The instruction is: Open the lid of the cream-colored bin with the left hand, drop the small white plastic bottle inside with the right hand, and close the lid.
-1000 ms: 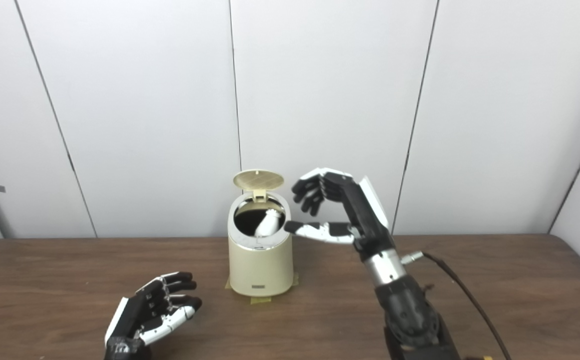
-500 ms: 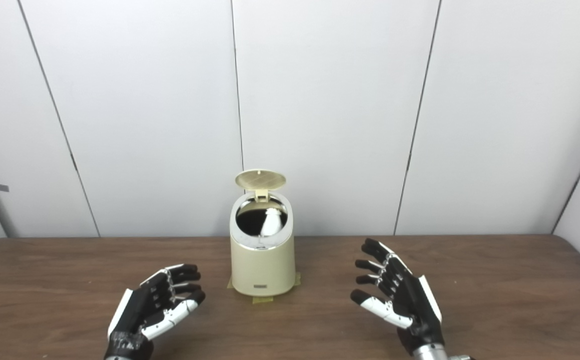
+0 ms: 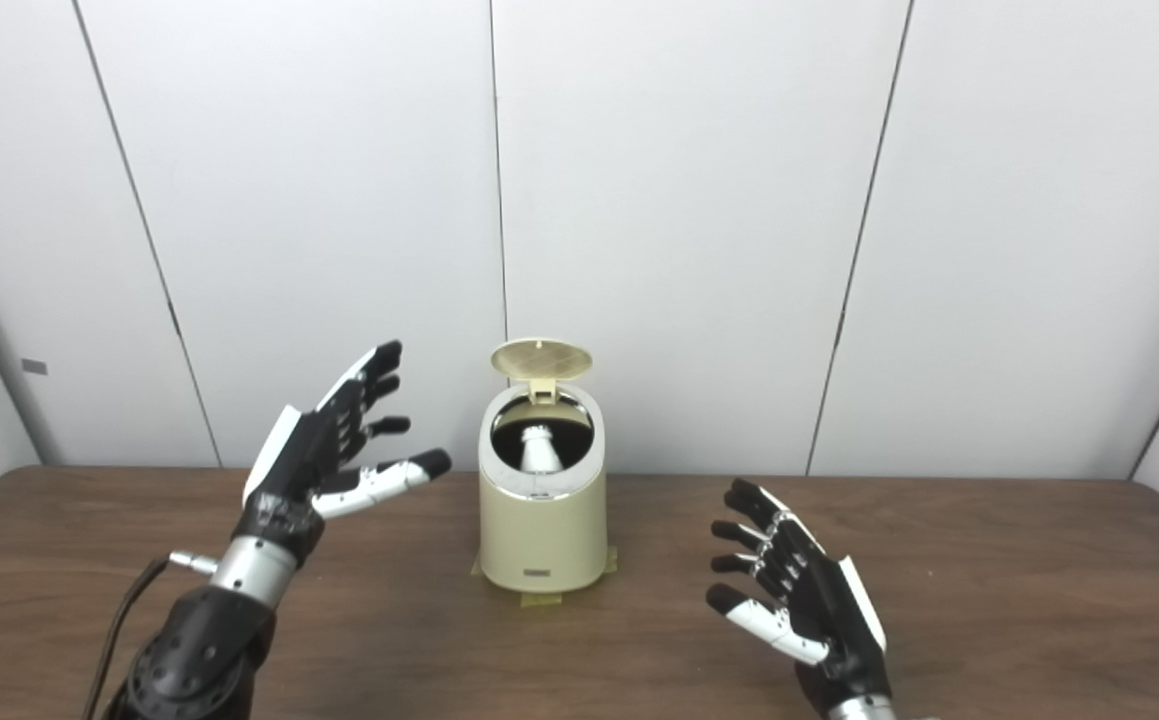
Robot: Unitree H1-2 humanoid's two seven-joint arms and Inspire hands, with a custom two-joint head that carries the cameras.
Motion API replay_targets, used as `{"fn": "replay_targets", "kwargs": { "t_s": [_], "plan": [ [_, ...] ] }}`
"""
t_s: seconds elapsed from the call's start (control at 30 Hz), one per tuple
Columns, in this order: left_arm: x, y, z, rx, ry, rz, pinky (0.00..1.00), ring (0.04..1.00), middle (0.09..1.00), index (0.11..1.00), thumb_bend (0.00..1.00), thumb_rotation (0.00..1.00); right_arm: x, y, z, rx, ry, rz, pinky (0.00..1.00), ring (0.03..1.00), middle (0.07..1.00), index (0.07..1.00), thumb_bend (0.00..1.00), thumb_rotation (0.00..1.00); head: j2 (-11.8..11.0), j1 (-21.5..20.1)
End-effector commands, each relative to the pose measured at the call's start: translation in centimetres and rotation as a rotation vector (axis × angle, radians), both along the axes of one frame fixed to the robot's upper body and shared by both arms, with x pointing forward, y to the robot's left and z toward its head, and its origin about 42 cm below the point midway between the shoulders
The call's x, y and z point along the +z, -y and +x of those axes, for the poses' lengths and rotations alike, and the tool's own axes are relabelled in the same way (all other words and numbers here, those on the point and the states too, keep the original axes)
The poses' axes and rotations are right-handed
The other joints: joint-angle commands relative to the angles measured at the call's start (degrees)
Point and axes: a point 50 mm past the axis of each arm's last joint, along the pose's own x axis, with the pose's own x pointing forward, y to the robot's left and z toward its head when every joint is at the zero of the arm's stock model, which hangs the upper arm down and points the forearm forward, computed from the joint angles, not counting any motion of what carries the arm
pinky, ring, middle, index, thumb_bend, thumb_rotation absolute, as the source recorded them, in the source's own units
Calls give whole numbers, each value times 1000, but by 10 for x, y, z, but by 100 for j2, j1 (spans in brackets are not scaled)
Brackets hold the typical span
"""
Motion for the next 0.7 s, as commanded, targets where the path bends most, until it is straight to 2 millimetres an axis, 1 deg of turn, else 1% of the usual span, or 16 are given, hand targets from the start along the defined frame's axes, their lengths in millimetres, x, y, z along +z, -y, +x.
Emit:
{"fn": "replay_targets", "kwargs": {
  "t_s": [0.0, 0.07, 0.13, 0.23, 0.3, 0.37, 0.43, 0.5, 0.57, 0.6, 0.67],
  "plan": [
    [23, 4, 12, -12, 48, 22, 856, 991, 998, 998, 914, 265, 16, -4, 4, -3, 61, 7, 615, 766, 852, 832, 930, 395, -3, -17],
    [33, 10, 23, -12, 69, 63, 870, 998, 1000, 1000, 918, 281, 16, -5, 4, -6, 63, 2, 620, 760, 849, 831, 931, 397, -13, -54],
    [41, 15, 32, -3, 84, 98, 858, 999, 1000, 1000, 928, 300, 17, -6, 4, -10, 64, -3, 621, 742, 838, 826, 934, 401, -20, -75],
    [52, 23, 45, -14, 99, 135, 852, 1000, 1000, 1000, 943, 297, 18, -7, 3, -13, 59, -2, 625, 733, 828, 825, 937, 401, -21, -98],
    [59, 27, 54, -27, 99, 165, 905, 1000, 1000, 1000, 962, 286, 19, -8, 2, -13, 55, 2, 611, 736, 834, 826, 931, 395, -23, -102],
    [66, 32, 61, -36, 99, 222, 921, 1000, 1000, 993, 967, 291, 20, -8, 2, -17, 53, 1, 602, 735, 837, 824, 930, 392, -29, -105],
    [71, 36, 66, -37, 108, 284, 941, 1000, 1000, 971, 965, 304, 20, -8, 1, -19, 54, -2, 591, 728, 838, 826, 922, 397, -26, -115],
    [76, 39, 69, -38, 120, 344, 986, 1000, 989, 954, 954, 336, 20, -8, 1, -16, 53, 4, 575, 714, 831, 824, 916, 391, -28, -122],
    [79, 41, 71, -37, 116, 391, 996, 1000, 979, 947, 958, 349, 22, -10, 0, -12, 52, 7, 567, 707, 826, 821, 912, 388, -39, -131],
    [80, 43, 72, -32, 116, 417, 997, 1000, 973, 940, 968, 368, 23, -10, -1, -10, 51, 8, 562, 705, 827, 821, 906, 384, -39, -131],
    [81, 44, 75, -30, 114, 462, 943, 1000, 962, 925, 981, 392, 23, -11, -1, -8, 47, 10, 556, 698, 825, 823, 897, 382, -49, -151]
  ]
}}
